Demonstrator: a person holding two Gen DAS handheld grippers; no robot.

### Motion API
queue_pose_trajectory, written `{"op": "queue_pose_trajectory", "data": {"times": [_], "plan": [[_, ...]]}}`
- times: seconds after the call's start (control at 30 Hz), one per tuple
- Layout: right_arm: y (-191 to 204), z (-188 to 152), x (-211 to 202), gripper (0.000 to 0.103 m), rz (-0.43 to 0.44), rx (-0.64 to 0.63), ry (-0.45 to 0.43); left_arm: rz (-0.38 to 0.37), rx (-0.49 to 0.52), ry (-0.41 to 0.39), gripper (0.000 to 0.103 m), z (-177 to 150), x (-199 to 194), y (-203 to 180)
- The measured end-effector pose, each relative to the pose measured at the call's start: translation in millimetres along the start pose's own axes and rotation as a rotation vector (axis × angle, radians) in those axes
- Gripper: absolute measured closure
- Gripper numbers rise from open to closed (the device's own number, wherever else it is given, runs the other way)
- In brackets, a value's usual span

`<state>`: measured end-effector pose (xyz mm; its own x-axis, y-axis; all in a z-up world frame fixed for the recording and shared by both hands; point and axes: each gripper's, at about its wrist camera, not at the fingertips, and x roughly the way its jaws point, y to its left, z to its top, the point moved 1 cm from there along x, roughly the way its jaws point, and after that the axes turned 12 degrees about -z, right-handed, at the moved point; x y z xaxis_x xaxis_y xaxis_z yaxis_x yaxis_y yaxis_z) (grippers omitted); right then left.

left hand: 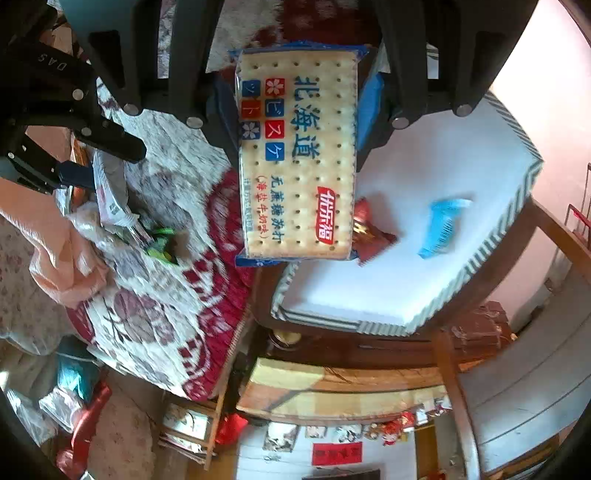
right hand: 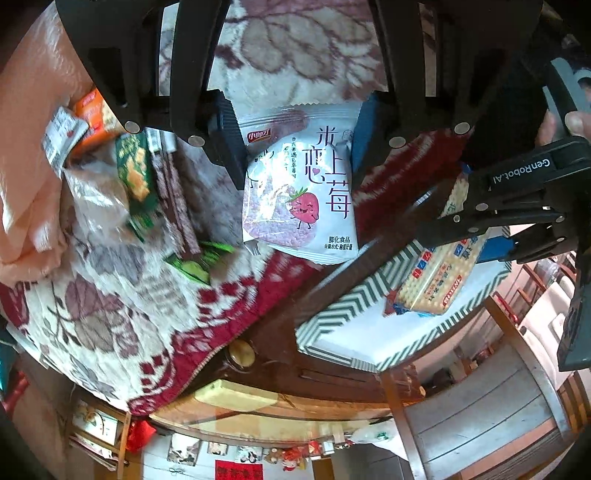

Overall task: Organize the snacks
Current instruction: 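Carry both packets over the white tray and open both grippers to release them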

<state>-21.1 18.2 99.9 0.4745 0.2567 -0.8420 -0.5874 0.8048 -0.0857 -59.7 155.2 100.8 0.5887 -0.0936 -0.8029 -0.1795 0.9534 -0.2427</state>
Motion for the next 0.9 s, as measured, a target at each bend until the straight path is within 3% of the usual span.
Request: {"op": "queue_pose_trajectory", "data": {"times": [0.37, 0.9], "plan": [[42.3, 23.8, -2.8, 0.051, 0.042, -0.06, -0.019, 0.065, -0.043, -0.063, 0.046, 8.6, -23.1, 38.0], [82.5, 49.5, 3.8, 0.051, 0.072, -0.134, -0.021, 0.078, -0.114, -0.054, 0.046, 2.2, -21.4, 71.9]]}}
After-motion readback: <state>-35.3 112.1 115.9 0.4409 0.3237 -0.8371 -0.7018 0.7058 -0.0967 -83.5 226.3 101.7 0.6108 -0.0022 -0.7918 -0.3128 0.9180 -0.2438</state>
